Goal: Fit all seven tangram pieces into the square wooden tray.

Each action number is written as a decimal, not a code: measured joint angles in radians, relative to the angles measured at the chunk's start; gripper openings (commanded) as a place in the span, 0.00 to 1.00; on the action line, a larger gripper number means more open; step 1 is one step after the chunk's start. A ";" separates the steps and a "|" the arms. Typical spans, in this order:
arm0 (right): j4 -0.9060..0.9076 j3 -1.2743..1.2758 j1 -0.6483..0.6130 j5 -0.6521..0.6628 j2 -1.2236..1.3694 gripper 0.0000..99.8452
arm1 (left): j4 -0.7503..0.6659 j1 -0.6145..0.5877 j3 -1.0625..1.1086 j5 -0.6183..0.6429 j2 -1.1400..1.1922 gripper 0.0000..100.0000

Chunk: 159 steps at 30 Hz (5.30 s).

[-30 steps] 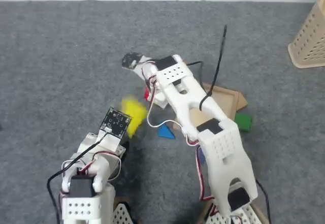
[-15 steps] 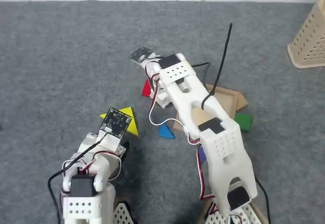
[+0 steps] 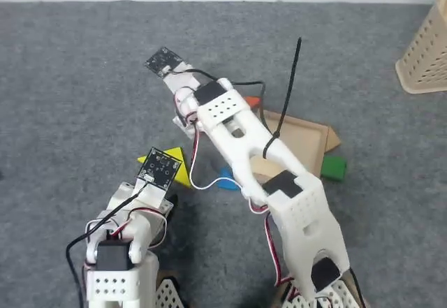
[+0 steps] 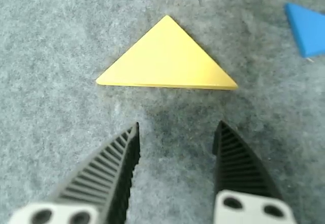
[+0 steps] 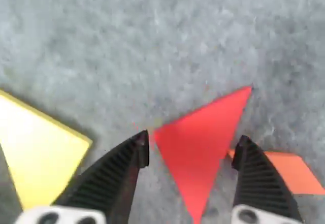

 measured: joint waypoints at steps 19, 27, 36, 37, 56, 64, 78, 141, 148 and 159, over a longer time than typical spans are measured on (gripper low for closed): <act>-0.028 -0.055 0.025 -0.097 0.164 0.32 | 0.000 0.000 0.000 0.000 0.000 0.22; -0.028 -0.055 0.028 -0.097 0.164 0.11 | 0.000 0.000 0.000 0.000 0.000 0.22; -0.003 -0.068 0.044 -0.095 0.164 0.09 | 0.000 -0.002 0.000 0.000 0.000 0.22; 0.012 -0.074 0.044 -0.095 0.164 0.09 | 0.000 -0.002 0.000 0.000 0.000 0.22; 0.566 -0.077 0.166 0.396 -0.287 0.09 | 0.000 -0.002 0.000 0.000 0.000 0.22; 0.586 0.103 0.374 0.733 -0.296 0.09 | 0.000 -0.002 0.000 0.000 0.000 0.22; 0.304 0.270 0.451 0.448 -0.305 0.04 | 0.000 0.002 0.000 0.000 0.000 0.22; -0.075 0.574 0.694 0.032 -0.252 0.01 | 0.000 0.002 0.000 0.000 0.000 0.22; -0.075 0.470 0.574 0.064 -0.193 0.01 | 0.000 0.000 0.000 0.000 0.000 0.22; 0.064 0.463 0.554 -0.020 -0.334 0.14 | 0.000 0.000 0.000 0.000 0.000 0.22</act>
